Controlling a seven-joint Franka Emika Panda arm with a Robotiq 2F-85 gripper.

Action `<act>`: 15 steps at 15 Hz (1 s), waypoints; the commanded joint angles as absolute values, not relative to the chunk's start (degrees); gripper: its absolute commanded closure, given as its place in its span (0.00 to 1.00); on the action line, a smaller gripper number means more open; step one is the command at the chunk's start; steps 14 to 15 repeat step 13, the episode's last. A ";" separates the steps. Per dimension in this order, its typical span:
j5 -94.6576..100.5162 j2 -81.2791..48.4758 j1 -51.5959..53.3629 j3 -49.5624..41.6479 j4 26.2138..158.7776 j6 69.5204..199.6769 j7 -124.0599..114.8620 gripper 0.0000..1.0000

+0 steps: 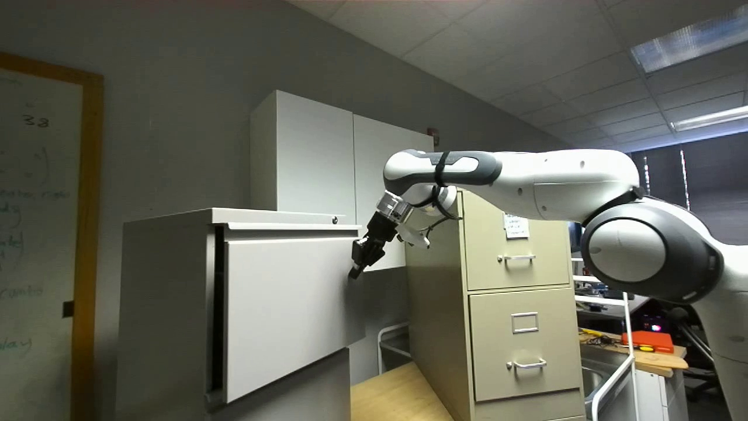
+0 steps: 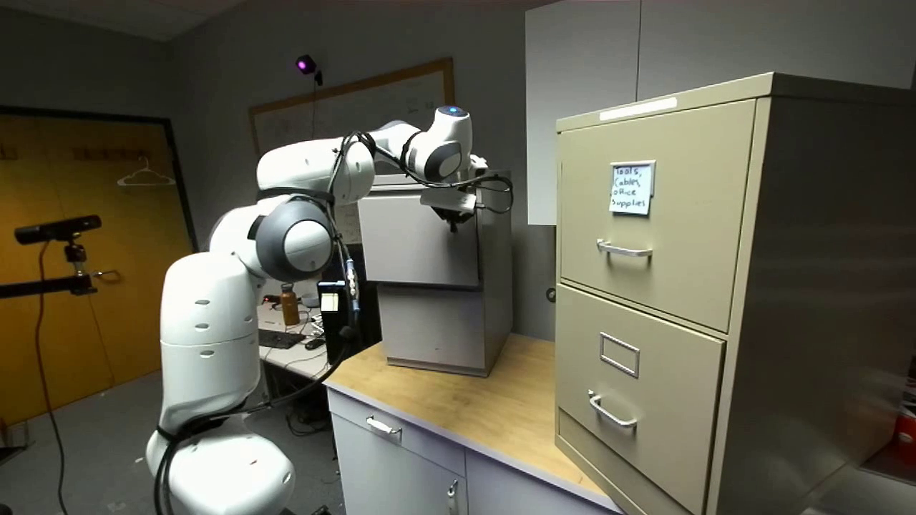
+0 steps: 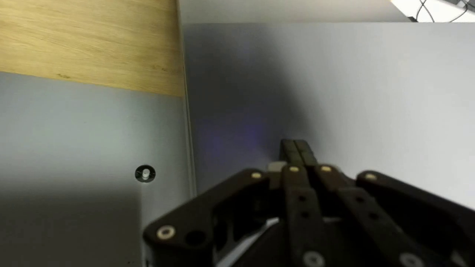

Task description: Close the top of the file cabinet

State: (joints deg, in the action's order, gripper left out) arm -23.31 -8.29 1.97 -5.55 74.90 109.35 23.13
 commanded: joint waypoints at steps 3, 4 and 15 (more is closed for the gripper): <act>-23.37 -20.08 -1.22 -0.28 56.73 103.57 22.46 1.00; -23.03 -21.89 -1.37 0.47 54.39 102.76 22.38 1.00; -18.55 -32.63 -1.85 3.94 37.54 95.62 20.92 1.00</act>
